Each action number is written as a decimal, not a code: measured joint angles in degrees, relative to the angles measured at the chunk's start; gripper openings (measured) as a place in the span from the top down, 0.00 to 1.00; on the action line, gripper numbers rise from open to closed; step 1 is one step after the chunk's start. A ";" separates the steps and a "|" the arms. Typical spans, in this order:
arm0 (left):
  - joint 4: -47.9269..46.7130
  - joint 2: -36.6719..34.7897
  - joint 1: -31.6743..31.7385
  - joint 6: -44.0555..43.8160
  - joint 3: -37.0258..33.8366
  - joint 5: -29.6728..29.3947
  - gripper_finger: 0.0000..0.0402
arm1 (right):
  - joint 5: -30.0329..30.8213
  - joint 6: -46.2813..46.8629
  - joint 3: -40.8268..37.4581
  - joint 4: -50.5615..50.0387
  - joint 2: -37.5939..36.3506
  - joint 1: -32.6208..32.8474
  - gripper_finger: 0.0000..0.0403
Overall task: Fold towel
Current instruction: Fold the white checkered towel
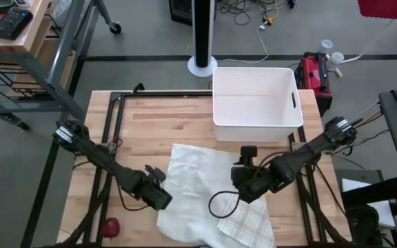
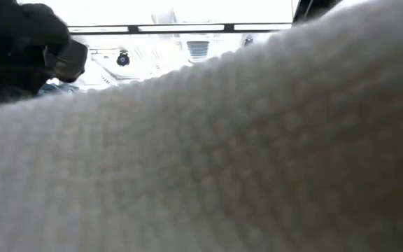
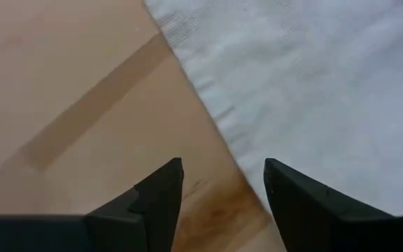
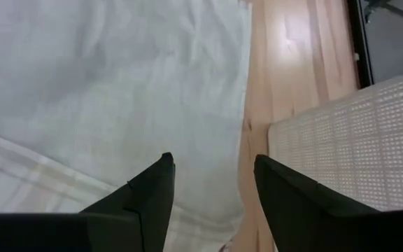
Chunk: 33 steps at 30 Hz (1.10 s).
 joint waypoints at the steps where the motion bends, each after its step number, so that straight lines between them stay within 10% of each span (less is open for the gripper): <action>1: 2.02 0.06 0.00 -0.11 -0.87 0.00 0.52 | 0.00 -0.02 -0.09 0.16 0.39 0.00 0.53; 8: 25.59 2.10 -0.03 -0.47 -8.23 -0.04 0.50 | 0.07 0.01 -0.51 0.13 1.94 0.00 0.53; 16: 30.22 4.20 -0.25 -3.92 -11.32 -1.16 0.54 | 0.31 0.79 -0.51 0.72 1.89 0.13 0.53; 33: -0.46 1.79 -0.50 -1.72 4.04 -2.97 0.61 | 0.47 1.58 -0.58 6.61 1.97 0.11 0.53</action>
